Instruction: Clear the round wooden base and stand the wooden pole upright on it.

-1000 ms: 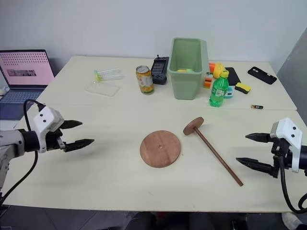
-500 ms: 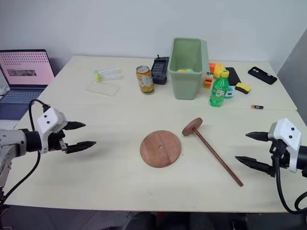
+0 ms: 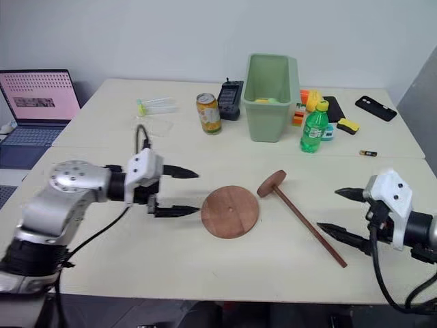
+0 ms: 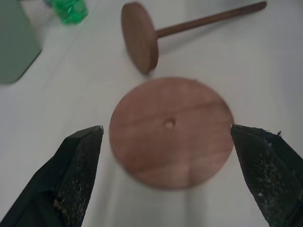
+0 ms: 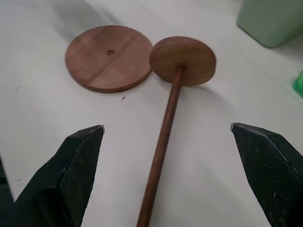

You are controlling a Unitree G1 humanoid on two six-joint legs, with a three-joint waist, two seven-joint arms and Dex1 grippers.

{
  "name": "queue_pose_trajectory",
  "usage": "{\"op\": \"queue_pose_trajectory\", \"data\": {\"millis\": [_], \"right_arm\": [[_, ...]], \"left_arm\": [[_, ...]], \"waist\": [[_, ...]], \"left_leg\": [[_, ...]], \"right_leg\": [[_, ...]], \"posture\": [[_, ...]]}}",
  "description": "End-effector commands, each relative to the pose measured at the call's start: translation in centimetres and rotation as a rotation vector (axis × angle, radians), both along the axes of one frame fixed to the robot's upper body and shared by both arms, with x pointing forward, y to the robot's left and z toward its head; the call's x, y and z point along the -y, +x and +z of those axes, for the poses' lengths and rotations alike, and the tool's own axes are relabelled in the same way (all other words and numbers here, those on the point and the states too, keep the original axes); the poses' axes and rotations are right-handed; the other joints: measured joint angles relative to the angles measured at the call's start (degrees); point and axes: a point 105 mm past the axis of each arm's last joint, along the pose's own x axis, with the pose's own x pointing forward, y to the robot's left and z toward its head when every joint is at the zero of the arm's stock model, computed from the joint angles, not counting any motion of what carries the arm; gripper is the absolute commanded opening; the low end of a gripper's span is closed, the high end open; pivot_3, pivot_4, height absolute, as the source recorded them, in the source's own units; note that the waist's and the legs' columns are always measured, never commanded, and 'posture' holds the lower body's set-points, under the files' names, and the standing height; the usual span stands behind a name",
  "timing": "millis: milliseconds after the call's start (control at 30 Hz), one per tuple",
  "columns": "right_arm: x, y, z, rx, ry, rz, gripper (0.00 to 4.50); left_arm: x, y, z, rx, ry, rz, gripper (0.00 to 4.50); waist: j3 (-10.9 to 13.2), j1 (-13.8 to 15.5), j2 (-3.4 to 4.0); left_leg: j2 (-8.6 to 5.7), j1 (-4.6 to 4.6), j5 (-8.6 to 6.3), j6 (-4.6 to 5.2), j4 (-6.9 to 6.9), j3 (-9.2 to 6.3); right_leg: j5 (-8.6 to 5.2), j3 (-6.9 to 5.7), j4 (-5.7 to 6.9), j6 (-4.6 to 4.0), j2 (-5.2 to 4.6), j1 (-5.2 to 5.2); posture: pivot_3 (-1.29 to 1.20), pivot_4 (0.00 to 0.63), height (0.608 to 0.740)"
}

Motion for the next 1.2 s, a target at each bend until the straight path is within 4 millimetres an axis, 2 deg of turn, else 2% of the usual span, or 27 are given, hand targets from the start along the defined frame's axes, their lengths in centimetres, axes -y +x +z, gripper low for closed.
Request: {"op": "queue_pose_trajectory", "data": {"millis": [33,167,367,500,633,733,900,1133,1200], "right_arm": [[-1.3,0.8,0.0,-0.014,-0.014,-0.04,4.5],[-1.5,1.7,-0.8,-0.083,-0.058,-0.103,4.5],[-2.7,1.9,-1.1,-0.192,-0.065,-0.104,4.5],[-4.1,3.4,-2.4,-0.327,-0.077,-0.147,4.5],[-4.7,5.1,-3.3,-0.379,-0.091,-0.187,4.5],[-4.9,6.2,-3.8,-0.418,-0.105,-0.213,4.5],[-5.8,7.7,-4.3,-0.485,-0.128,-0.215,4.5],[-7.0,8.5,-4.6,-0.598,-0.146,-0.175,4.5],[-7.1,8.7,-4.8,-0.614,-0.153,-0.178,4.14]], "left_arm": [[2.4,-0.8,0.3,0.049,0.003,-0.114,4.46],[3.7,-0.8,-0.3,0.064,0.003,-0.139,4.46],[4.4,-1.1,-1.3,0.072,-0.003,-0.158,4.46],[4.4,-1.3,-2.5,0.092,0.01,-0.16,4.46],[4.9,-1.6,-3.0,0.103,0.002,-0.166,4.46],[5.0,-1.6,-3.2,0.11,-0.01,-0.157,4.46],[5.5,-1.9,-3.6,0.122,-0.018,-0.161,4.46],[6.2,-2.2,-3.5,0.137,-0.06,-0.17,4.46],[6.2,-2.2,-3.3,0.136,-0.075,-0.165,4.5]], "waist": [[0.0,-0.17,0.0],[0.0,-0.18,0.01],[0.0,-0.13,0.01],[0.0,-0.35,0.01],[-0.01,-0.13,0.02],[-0.01,0.06,0.02],[-0.01,-0.17,0.02],[-0.01,-0.29,0.02],[-0.01,-0.3,0.03]], "left_leg": [[0.01,-0.02,0.0,0.0,-0.01,0.0],[0.04,-0.07,0.0,0.0,-0.01,-0.04],[0.04,-0.17,0.0,0.0,0.01,-0.16],[0.05,-0.13,0.0,0.0,0.01,-0.19],[0.03,-0.22,0.01,0.01,0.01,-0.23],[-0.01,-0.58,0.01,0.0,0.17,-0.23],[-0.04,-0.6,-0.01,0.04,0.25,-0.17],[0.01,-0.77,-0.02,0.05,0.43,-0.14],[0.02,-0.91,-0.03,0.06,0.5,-0.17]], "right_leg": [[0.0,0.0,-0.01,0.0,0.01,-0.03],[0.0,0.01,-0.03,0.0,0.03,-0.07],[0.0,-0.01,-0.07,-0.01,0.02,-0.1],[0.01,0.02,-0.04,-0.02,0.01,-0.12],[0.01,0.03,-0.03,-0.02,0.0,-0.23],[0.01,-0.04,-0.03,-0.02,-0.04,-0.48],[0.02,-0.04,0.05,-0.01,-0.09,-0.54],[0.02,-0.02,0.42,-0.01,-0.08,-0.86],[0.02,-0.03,0.45,-0.01,-0.08,-0.92]], "posture": [[0.0,0.15,0.74],[0.0,0.15,0.74],[0.0,0.15,0.74],[0.0,0.15,0.74],[0.0,0.15,0.74],[0.0,0.15,0.74],[0.0,0.15,0.74],[0.0,0.15,0.74],[0.0,0.15,0.74]]}}
